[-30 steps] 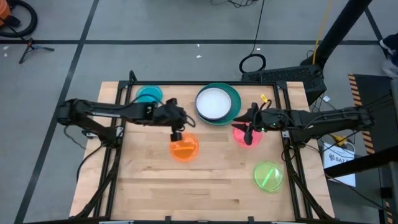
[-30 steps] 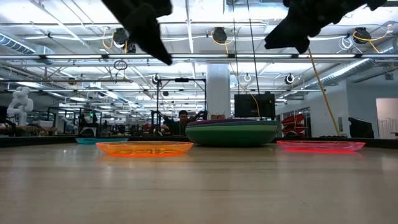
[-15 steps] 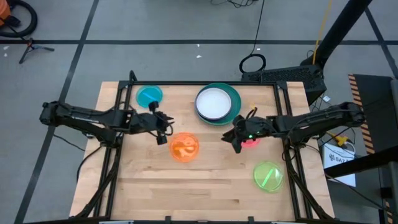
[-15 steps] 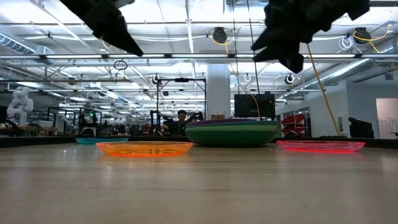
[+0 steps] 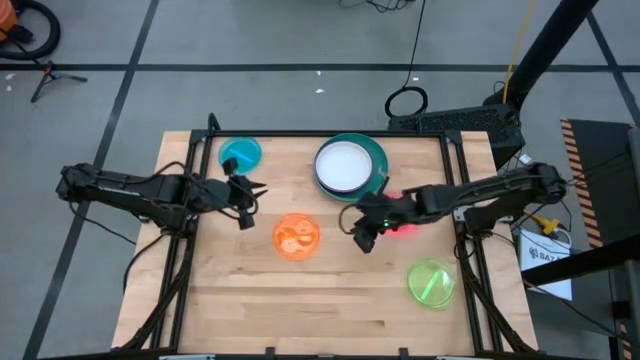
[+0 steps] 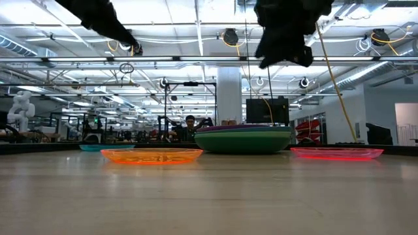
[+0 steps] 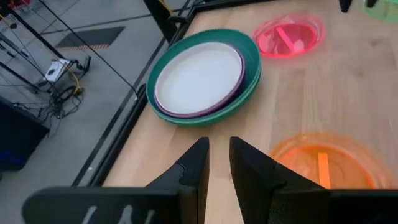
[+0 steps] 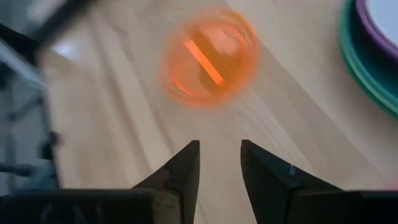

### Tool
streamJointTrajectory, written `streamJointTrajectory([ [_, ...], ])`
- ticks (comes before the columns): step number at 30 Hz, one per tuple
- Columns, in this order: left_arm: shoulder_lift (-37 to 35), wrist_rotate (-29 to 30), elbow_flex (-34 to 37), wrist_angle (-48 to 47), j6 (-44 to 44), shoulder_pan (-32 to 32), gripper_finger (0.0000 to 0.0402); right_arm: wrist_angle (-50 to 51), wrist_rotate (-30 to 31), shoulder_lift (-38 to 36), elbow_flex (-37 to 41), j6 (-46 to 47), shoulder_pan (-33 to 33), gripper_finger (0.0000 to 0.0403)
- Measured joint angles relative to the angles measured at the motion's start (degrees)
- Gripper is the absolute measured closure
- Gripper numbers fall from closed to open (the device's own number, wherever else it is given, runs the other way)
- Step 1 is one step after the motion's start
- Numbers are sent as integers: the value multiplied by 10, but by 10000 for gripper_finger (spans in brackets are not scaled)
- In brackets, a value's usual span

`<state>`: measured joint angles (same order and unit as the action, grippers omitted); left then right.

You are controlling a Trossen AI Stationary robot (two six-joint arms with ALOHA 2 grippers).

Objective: Stack plastic plates
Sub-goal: Stack the small pink plate on top of the white plate

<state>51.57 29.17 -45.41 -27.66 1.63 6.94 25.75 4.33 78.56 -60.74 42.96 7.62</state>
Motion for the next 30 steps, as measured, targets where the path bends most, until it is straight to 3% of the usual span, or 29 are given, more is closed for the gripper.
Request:
streamJointTrajectory([
  [8, 0, 0, 0, -22, -7, 0, 330, 245, -4, 94, -99, 58, 0, 294],
  [15, 0, 0, 0, -25, -4, 0, 330, 392, -33, 153, -107, 109, 0, 294],
  [23, 0, 0, 0, -29, 0, 0, 330, 380, -43, 228, -107, 60, -1, 294],
  [30, 0, 0, 0, -43, -3, 0, 330, 379, 3, 278, -107, 16, -10, 294],
])
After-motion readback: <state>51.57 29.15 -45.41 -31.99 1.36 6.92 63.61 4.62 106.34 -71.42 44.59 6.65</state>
